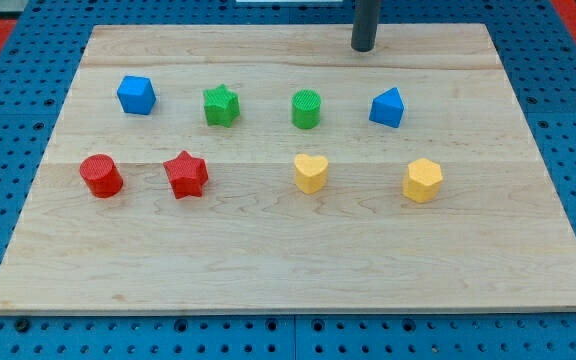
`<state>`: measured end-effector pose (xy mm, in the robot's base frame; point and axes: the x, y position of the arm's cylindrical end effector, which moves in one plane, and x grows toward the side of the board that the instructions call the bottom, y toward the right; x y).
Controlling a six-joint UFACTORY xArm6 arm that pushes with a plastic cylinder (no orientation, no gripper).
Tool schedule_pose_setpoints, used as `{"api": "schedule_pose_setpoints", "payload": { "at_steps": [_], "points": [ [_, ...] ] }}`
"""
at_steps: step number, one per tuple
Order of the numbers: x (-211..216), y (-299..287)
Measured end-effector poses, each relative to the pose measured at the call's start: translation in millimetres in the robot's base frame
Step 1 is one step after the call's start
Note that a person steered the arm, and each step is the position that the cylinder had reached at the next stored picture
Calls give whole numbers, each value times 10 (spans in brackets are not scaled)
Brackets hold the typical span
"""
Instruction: Touch the triangle slightly
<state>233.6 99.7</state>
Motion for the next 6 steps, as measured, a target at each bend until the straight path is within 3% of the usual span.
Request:
{"api": "schedule_pose_setpoints", "payload": {
  "at_steps": [1, 2, 3, 4, 6],
  "points": [
    [6, 97],
    [207, 479],
    [511, 496],
    [879, 187],
    [1154, -422]
  ]
}}
